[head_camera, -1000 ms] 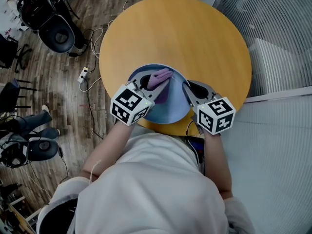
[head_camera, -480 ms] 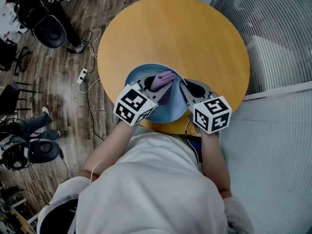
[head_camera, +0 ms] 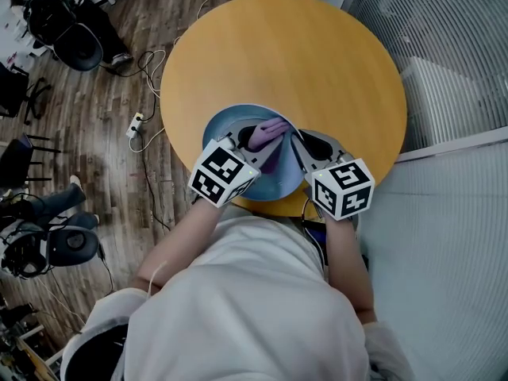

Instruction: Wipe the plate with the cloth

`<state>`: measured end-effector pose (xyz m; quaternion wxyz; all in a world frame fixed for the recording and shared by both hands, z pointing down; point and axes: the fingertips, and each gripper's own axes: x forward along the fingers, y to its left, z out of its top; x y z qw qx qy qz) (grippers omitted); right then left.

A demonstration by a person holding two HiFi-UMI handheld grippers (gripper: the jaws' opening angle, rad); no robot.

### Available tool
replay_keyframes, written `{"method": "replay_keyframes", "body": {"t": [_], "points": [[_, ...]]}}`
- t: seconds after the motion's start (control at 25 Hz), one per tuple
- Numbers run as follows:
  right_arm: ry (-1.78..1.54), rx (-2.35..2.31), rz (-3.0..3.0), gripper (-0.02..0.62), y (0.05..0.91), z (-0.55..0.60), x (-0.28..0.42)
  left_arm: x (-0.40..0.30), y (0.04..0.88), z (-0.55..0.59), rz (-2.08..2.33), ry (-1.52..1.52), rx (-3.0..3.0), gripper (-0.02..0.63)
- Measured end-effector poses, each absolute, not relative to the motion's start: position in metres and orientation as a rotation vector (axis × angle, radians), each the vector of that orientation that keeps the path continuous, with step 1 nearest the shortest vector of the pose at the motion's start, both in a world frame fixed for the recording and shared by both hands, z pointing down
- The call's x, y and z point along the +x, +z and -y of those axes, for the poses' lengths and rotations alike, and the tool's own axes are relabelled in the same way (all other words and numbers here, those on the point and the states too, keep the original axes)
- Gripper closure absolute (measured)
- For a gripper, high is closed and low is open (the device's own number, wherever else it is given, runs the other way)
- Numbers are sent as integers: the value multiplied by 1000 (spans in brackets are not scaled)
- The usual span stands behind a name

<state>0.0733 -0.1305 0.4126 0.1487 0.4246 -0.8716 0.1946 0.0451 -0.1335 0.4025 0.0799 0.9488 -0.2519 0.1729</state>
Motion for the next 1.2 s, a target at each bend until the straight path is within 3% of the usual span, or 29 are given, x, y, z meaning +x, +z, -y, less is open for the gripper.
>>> {"method": "replay_keyframes", "body": {"t": [1.2], "points": [[553, 1285, 2502, 557, 399, 138, 96, 8, 407, 163, 944, 602, 2767, 523]]}}
